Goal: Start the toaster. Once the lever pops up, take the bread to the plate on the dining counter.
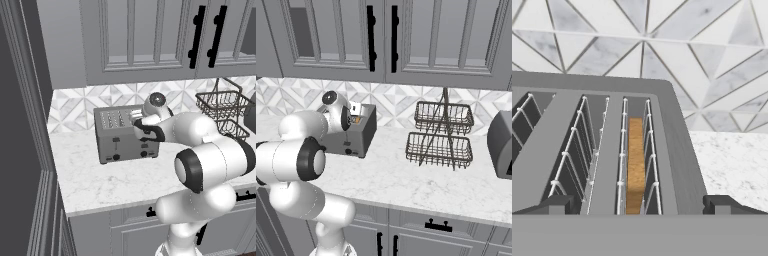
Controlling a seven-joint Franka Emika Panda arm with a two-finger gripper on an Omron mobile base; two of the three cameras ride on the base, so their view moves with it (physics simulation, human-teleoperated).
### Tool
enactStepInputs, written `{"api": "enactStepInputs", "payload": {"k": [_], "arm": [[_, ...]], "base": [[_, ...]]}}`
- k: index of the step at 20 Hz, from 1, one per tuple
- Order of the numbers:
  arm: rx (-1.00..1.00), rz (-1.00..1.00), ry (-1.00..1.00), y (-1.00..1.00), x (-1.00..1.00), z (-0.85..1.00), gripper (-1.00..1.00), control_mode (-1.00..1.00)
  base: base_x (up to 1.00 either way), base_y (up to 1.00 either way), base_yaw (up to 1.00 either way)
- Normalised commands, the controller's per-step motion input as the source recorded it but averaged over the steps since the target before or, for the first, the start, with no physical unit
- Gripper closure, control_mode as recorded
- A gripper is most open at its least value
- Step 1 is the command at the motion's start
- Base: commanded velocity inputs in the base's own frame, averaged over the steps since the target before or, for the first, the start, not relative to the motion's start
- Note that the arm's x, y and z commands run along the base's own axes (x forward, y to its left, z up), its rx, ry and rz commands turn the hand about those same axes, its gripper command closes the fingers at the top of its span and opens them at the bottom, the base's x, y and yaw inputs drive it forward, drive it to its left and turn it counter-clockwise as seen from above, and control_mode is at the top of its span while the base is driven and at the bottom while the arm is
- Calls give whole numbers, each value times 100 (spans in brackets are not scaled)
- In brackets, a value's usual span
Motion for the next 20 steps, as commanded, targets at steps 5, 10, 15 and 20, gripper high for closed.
{"api": "enactStepInputs", "payload": {"k": [5, 10, 15, 20], "arm": [[0, 0, 0, 0, 0, 0, -100, -100], [0, 0, 0, 0, 0, 0, -100, -100], [0, 0, 0, 0, 0, 0, -100, -100], [0, 0, 0, 0, 0, 0, -100, -100]], "base": [[0, 0, 0], [0, 0, 0], [0, 0, 0], [0, 0, 0]]}}
